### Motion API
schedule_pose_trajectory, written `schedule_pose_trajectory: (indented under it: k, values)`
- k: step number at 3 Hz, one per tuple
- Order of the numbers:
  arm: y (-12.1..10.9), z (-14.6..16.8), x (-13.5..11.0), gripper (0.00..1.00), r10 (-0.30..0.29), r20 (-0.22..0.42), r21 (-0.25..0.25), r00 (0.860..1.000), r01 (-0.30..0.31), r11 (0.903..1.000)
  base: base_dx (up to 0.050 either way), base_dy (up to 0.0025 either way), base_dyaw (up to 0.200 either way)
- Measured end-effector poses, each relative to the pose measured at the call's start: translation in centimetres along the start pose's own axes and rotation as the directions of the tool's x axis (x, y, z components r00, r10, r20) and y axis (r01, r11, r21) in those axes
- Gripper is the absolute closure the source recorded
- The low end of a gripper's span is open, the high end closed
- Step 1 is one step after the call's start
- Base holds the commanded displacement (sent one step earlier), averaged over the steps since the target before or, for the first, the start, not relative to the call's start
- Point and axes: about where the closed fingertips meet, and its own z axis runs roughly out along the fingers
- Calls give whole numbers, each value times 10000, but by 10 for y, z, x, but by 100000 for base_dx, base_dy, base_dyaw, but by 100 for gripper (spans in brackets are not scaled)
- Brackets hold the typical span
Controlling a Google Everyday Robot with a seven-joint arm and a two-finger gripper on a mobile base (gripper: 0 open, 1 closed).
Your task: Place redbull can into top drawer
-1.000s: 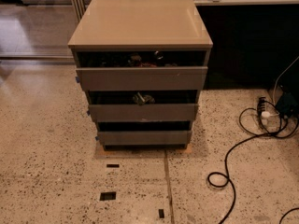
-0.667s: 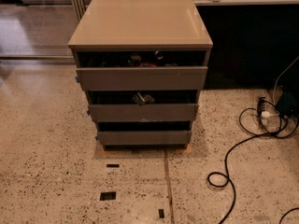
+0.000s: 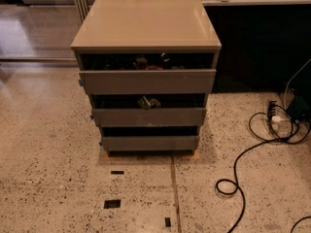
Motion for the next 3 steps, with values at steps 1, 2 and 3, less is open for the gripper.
schedule_pose_trajectory:
  k: [1,2,3]
  values:
    - [1,0,1,0,-851,-29,-62,9964,850,9964,0,0,0]
    - [1,0,1,0,-895,-30,-64,9960,895,9960,0,0,0]
    - [1,0,1,0,-895,-30,-64,9960,895,9960,0,0,0]
